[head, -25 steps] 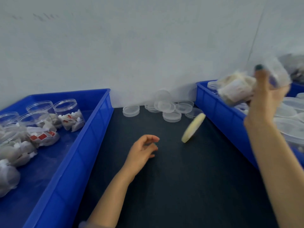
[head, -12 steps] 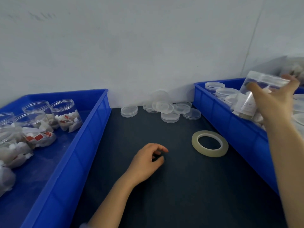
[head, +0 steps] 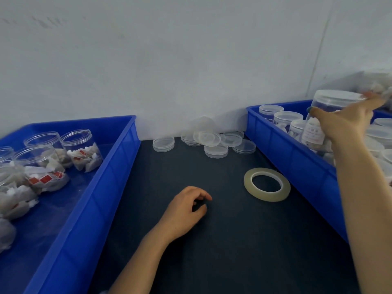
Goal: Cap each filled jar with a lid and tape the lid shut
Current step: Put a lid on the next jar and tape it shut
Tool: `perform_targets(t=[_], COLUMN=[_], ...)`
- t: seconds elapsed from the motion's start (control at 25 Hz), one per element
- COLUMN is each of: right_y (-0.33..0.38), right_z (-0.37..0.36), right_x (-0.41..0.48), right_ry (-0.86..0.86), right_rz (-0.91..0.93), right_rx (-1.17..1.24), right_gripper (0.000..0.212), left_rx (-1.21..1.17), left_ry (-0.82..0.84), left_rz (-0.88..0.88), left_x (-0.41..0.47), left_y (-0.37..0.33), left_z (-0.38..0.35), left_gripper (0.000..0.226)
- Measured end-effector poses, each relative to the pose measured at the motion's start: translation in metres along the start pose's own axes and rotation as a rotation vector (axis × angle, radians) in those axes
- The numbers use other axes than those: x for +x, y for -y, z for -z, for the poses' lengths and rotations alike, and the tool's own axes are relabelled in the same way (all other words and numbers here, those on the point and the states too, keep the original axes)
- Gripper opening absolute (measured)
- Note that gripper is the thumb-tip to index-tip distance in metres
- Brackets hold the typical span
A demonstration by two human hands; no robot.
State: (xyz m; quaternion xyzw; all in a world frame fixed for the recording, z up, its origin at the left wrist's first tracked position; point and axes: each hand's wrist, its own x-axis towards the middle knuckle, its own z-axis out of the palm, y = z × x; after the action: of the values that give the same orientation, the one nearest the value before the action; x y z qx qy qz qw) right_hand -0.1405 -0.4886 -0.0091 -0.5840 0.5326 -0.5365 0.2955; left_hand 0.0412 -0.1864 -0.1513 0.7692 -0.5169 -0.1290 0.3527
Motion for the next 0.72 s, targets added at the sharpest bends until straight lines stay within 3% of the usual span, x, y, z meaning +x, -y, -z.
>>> perform_targets(t=[0.2,0.36,0.44,0.72], right_y=[-0.024,-0.023,-0.025,-0.031], right_z=[-0.006,-0.005,-0.005,-0.012], right_x=[-0.012,-0.019,-0.021,-0.026], right_ry=[0.107,0.068,0.067,0.304], right_rz=[0.011,0.003,0.042,0.073], right_rx=[-0.327,-0.571,-0.736,-1.019], right_gripper=[0.107,0.11,0.105,0.084], left_rx=[0.031,0.06,0.084,0.129], left_ry=[-0.001,0.003,0.015,0.04], left_rz=[-0.009,-0.012,-0.007,0.006], left_x=[0.0,0.0,0.0,-0.002], left_y=[0.002,0.003,0.002,-0.002], left_z=[-0.001,-0.001,-0.002,-0.001], left_gripper=[0.025,0.025,0.024,0.022])
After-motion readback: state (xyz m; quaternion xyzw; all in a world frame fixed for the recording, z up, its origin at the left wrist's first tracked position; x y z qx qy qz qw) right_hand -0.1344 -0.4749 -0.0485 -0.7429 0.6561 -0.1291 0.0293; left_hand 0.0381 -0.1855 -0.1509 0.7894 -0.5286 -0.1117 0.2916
